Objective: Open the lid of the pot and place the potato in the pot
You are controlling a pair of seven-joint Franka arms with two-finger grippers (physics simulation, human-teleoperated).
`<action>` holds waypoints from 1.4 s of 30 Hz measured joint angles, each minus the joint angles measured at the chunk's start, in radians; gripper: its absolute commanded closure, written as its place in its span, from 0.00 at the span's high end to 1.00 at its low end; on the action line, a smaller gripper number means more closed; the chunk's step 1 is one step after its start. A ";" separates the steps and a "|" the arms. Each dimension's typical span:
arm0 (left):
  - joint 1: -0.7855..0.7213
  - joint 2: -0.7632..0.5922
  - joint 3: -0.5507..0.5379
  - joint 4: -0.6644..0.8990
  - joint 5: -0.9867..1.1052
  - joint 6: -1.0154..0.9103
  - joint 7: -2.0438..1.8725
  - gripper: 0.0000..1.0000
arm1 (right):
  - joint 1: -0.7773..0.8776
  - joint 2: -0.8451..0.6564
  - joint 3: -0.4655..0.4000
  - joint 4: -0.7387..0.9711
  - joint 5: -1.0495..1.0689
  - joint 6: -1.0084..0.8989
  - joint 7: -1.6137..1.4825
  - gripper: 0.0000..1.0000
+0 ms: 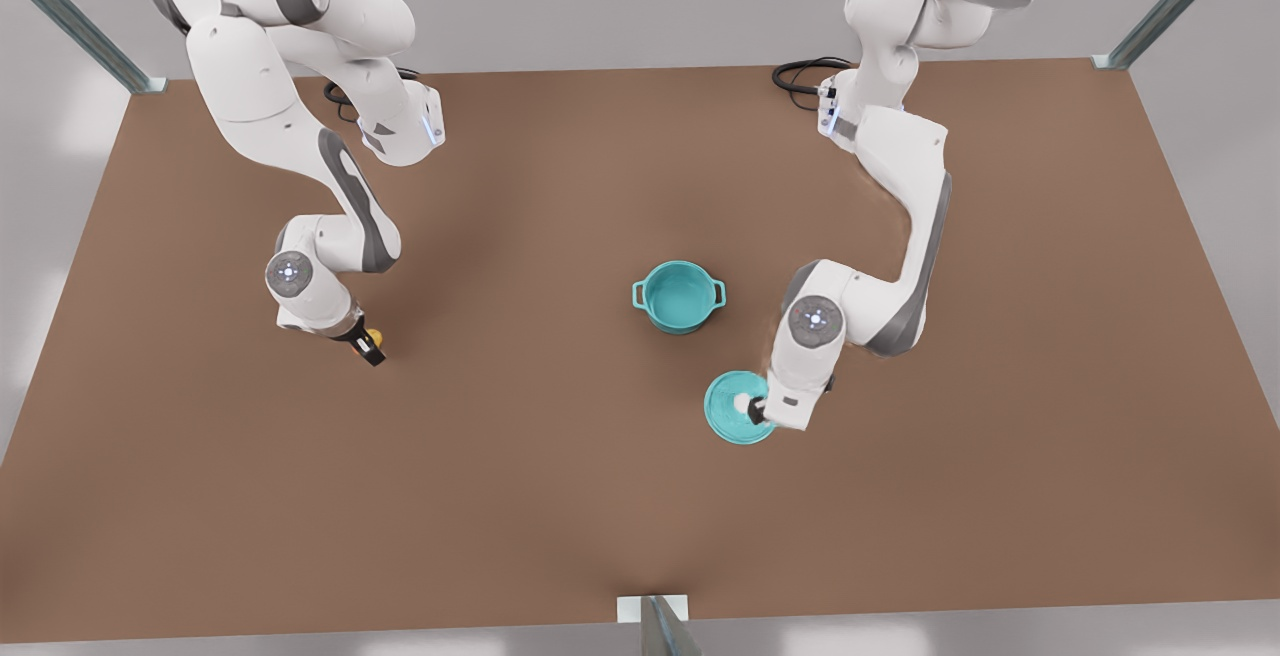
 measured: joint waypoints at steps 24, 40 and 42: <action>0.253 -0.404 0.059 -0.117 -0.270 -0.485 0.731 1.00 | 0.015 -0.002 0.000 -0.022 0.002 0.035 0.022 0.50; 0.251 -0.402 0.056 -0.104 -0.272 -0.482 0.877 1.00 | 0.020 -0.082 -0.001 -0.015 0.003 0.011 0.030 0.50; 0.251 -0.402 0.057 -0.104 -0.272 -0.481 0.887 1.00 | 0.033 -0.122 -0.001 -0.002 0.004 -0.020 0.031 0.50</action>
